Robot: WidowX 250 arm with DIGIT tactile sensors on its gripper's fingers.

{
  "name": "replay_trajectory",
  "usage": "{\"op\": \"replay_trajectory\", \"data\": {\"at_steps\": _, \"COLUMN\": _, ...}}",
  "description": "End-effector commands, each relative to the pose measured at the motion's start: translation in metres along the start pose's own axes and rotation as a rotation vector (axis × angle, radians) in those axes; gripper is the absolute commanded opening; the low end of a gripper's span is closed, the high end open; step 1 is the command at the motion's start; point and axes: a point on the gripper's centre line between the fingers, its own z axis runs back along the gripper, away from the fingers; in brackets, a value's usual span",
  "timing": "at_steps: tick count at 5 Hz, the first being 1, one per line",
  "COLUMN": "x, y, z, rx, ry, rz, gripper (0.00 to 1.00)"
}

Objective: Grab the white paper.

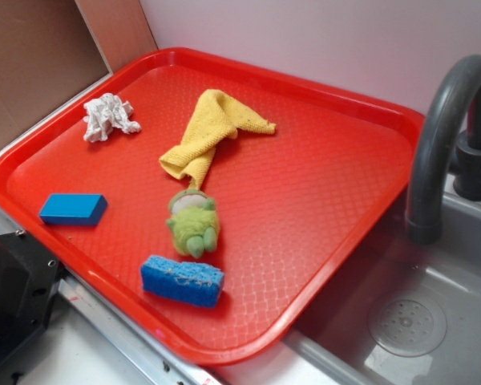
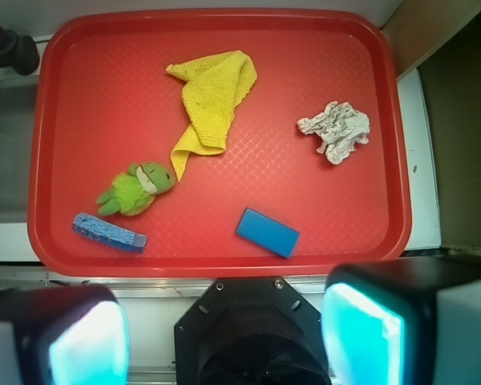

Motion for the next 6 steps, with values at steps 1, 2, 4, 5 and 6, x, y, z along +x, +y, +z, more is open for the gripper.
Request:
{"op": "replay_trajectory", "data": {"at_steps": 1, "x": 0.000, "y": 0.000, "z": 0.000, "rx": 0.000, "ry": 0.000, "rz": 0.000, "gripper": 1.00}}
{"op": "replay_trajectory", "data": {"at_steps": 2, "x": 0.008, "y": 0.020, "z": -0.005, "rx": -0.009, "ry": -0.048, "rz": 0.250, "gripper": 1.00}}
{"op": "replay_trajectory", "data": {"at_steps": 4, "x": 0.035, "y": 0.078, "z": -0.043, "rx": 0.113, "ry": -0.078, "rz": 0.738, "gripper": 1.00}}
{"op": "replay_trajectory", "data": {"at_steps": 5, "x": 0.047, "y": 0.100, "z": -0.069, "rx": 0.202, "ry": -0.141, "rz": 0.979, "gripper": 1.00}}
{"op": "replay_trajectory", "data": {"at_steps": 6, "x": 0.057, "y": 0.119, "z": -0.095, "rx": 0.258, "ry": -0.138, "rz": 1.199, "gripper": 1.00}}
